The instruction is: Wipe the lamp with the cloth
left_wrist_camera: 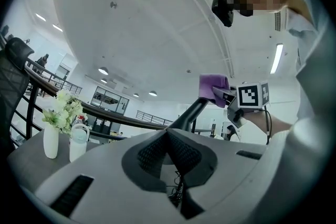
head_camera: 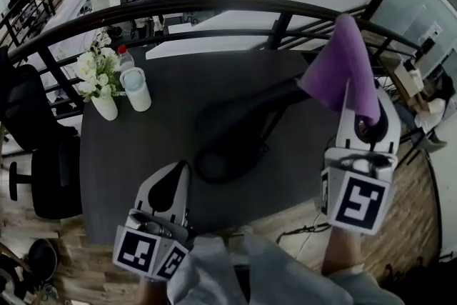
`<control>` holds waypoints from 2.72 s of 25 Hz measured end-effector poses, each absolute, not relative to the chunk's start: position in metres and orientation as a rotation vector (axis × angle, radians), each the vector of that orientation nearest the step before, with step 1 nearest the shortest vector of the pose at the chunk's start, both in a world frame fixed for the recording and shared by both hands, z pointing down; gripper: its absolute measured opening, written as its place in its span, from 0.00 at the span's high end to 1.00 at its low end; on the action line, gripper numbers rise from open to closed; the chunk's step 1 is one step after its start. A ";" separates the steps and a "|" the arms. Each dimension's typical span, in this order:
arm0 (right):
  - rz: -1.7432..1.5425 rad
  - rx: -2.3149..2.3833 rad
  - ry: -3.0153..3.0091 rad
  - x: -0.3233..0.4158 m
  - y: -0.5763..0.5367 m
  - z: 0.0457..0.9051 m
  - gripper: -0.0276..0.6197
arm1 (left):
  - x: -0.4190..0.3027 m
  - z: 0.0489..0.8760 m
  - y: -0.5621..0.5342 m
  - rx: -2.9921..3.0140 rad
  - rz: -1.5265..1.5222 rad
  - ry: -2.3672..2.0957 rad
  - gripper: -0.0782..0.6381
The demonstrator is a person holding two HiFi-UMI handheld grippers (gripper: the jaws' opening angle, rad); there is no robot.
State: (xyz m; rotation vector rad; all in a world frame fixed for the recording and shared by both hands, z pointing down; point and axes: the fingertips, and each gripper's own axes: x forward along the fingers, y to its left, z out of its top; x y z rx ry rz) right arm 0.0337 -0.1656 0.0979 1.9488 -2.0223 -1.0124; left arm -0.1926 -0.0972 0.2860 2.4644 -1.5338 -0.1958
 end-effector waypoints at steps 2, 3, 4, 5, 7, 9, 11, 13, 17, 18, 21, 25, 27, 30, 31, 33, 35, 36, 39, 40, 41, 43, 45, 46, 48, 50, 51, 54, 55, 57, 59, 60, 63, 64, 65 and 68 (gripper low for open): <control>-0.993 1.982 -2.073 0.047 -0.166 0.091 0.88 | -0.189 0.286 -0.099 2.465 -0.195 -1.540 0.88; -0.978 1.997 -2.098 0.053 -0.167 0.089 0.88 | -0.187 0.287 -0.100 2.465 -0.195 -1.543 0.88; -0.958 2.011 -2.124 0.060 -0.168 0.088 0.88 | -0.184 0.286 -0.101 2.463 -0.195 -1.546 0.88; -0.937 2.021 -2.147 0.067 -0.170 0.088 0.88 | -0.182 0.286 -0.102 2.460 -0.194 -1.550 0.88; -0.903 2.036 -2.172 0.079 -0.173 0.088 0.88 | -0.177 0.284 -0.103 2.455 -0.191 -1.556 0.88; -0.893 2.053 -2.159 0.092 -0.174 0.089 0.88 | -0.171 0.283 -0.104 2.459 -0.181 -1.561 0.88; -0.892 2.064 -2.140 0.103 -0.175 0.089 0.88 | -0.166 0.281 -0.104 2.461 -0.176 -1.568 0.88; -0.871 2.059 -2.148 0.111 -0.177 0.092 0.88 | -0.160 0.280 -0.105 2.453 -0.179 -1.577 0.88; -0.763 1.982 -2.246 0.110 -0.191 0.116 0.88 | -0.150 0.280 -0.106 2.438 -0.162 -1.593 0.88; -0.727 1.951 -2.283 0.106 -0.195 0.125 0.88 | -0.150 0.281 -0.106 2.434 -0.156 -1.599 0.88; -0.614 1.831 -2.413 0.087 -0.205 0.154 0.88 | -0.149 0.284 -0.108 2.418 -0.141 -1.619 0.88; -0.558 1.653 -2.549 0.059 -0.208 0.181 0.88 | -0.147 0.284 -0.111 2.414 -0.156 -1.653 0.88; -0.522 1.605 -2.589 0.052 -0.212 0.189 0.88 | -0.146 0.284 -0.112 2.408 -0.168 -1.669 0.88; -0.452 1.556 -2.617 0.050 -0.215 0.204 0.88 | -0.145 0.285 -0.110 2.392 -0.167 -1.683 0.88; -0.438 1.531 -2.625 0.048 -0.215 0.209 0.88 | -0.144 0.285 -0.110 2.392 -0.166 -1.690 0.88; -0.425 1.463 -2.635 0.041 -0.214 0.221 0.88 | -0.144 0.284 -0.110 2.388 -0.170 -1.706 0.88; -0.436 1.383 -2.641 0.030 -0.212 0.234 0.88 | -0.142 0.285 -0.109 2.375 -0.164 -1.705 0.88; -0.455 1.338 -2.647 0.024 -0.210 0.240 0.88 | -0.141 0.286 -0.108 2.369 -0.159 -1.704 0.88; -0.533 1.201 -2.629 0.004 -0.206 0.260 0.88 | -0.141 0.287 -0.106 2.358 -0.147 -1.716 0.88; -0.546 1.175 -2.601 0.001 -0.205 0.269 0.88 | -0.141 0.288 -0.105 2.353 -0.145 -1.722 0.88; -0.549 1.161 -2.571 -0.001 -0.206 0.279 0.88 | -0.142 0.289 -0.105 2.348 -0.143 -1.728 0.88; -0.535 1.147 -2.534 0.001 -0.207 0.296 0.88 | -0.143 0.290 -0.104 2.337 -0.136 -1.739 0.88; -0.514 1.121 -2.519 0.002 -0.208 0.311 0.88 | -0.143 0.291 -0.103 2.328 -0.127 -1.747 0.88; -0.503 1.107 -2.510 0.003 -0.208 0.319 0.88 | -0.143 0.292 -0.103 2.325 -0.124 -1.750 0.88; -0.485 1.083 -2.477 0.003 -0.209 0.337 0.88 | -0.145 0.293 -0.102 2.320 -0.119 -1.757 0.88; -0.470 1.063 -2.436 0.003 -0.208 0.356 0.88 | -0.148 0.295 -0.100 2.312 -0.115 -1.769 0.88; -0.463 1.055 -2.422 0.003 -0.207 0.364 0.88 | -0.150 0.297 -0.099 2.302 -0.110 -1.771 0.88; -0.431 1.040 -2.383 0.005 -0.205 0.387 0.88 | -0.154 0.305 -0.095 2.270 -0.089 -1.773 0.88; -0.419 1.034 -2.368 0.006 -0.205 0.395 0.88 | -0.156 0.306 -0.095 2.264 -0.088 -1.775 0.88; -0.394 1.026 -2.342 0.007 -0.203 0.412 0.88 | -0.159 0.306 -0.095 2.258 -0.092 -1.784 0.88; -0.374 1.031 -2.325 0.009 -0.203 0.429 0.88 | -0.160 0.306 -0.094 2.258 -0.089 -1.786 0.88; -0.370 1.041 -2.323 0.010 -0.203 0.436 0.88 | -0.160 0.306 -0.093 2.259 -0.085 -1.782 0.88; -0.336 1.082 -2.300 0.010 -0.204 0.450 0.88 | -0.163 0.305 -0.093 2.270 -0.091 -1.783 0.88; -0.320 1.089 -2.278 0.011 -0.204 0.455 0.88 | -0.164 0.307 -0.093 2.268 -0.083 -1.778 0.88; -0.305 1.096 -2.252 0.013 -0.204 0.461 0.88 | -0.164 0.308 -0.093 2.266 -0.075 -1.770 0.88; -0.240 1.128 -2.182 0.023 -0.204 0.479 0.88 | -0.163 0.307 -0.093 2.279 -0.069 -1.757 0.88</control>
